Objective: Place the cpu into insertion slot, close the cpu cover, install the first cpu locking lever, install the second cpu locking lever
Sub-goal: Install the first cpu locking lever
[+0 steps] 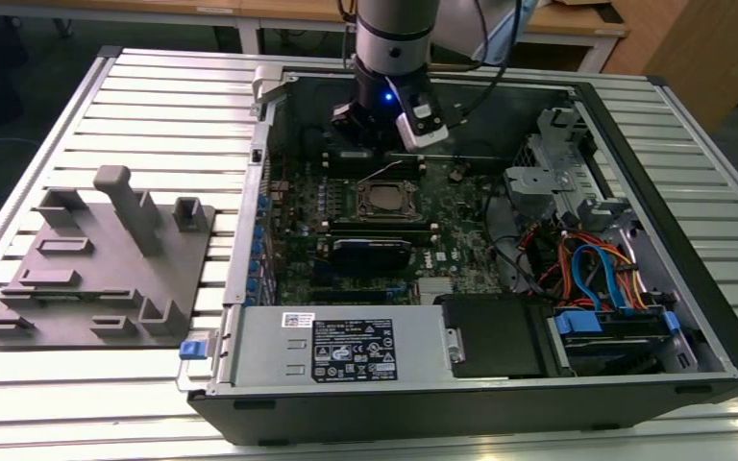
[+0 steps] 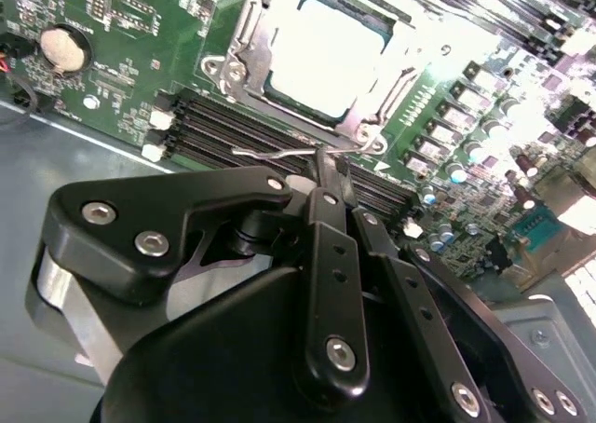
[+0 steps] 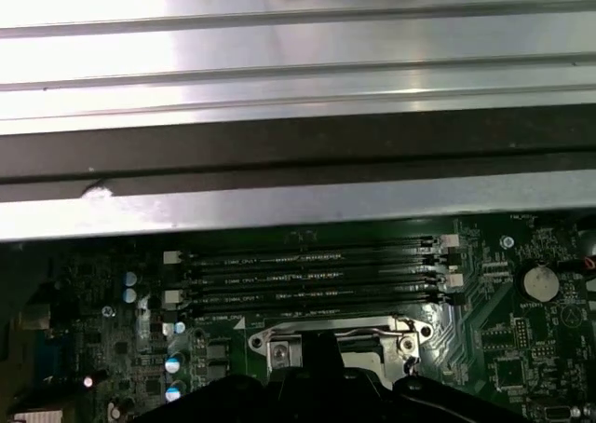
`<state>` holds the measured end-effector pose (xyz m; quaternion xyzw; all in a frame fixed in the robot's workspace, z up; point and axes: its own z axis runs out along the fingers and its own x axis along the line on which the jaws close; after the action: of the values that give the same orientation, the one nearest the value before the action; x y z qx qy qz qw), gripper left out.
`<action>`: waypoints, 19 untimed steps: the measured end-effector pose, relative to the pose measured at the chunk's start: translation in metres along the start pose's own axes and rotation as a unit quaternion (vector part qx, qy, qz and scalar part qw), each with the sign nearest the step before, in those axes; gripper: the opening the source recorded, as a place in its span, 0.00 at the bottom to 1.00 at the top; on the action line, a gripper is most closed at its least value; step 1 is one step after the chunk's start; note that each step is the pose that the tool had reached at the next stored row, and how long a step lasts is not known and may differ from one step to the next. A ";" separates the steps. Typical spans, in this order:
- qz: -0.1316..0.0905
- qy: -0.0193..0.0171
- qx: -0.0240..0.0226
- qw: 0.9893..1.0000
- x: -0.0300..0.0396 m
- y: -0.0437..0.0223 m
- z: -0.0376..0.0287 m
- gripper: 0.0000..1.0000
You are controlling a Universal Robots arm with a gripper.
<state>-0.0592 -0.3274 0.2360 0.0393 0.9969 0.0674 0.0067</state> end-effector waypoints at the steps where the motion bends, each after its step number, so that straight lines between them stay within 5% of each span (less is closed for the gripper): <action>1: 0.000 0.000 0.000 1.000 -0.0011 -0.0001 0.0006 0.10; 10: -0.008 0.001 0.000 1.000 -0.0016 0.0071 0.0040 0.10; 19: -0.008 0.002 0.000 1.000 -0.0092 0.0119 0.0087 0.10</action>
<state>-0.0489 -0.3153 0.2290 0.0309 0.9972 0.0678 0.0055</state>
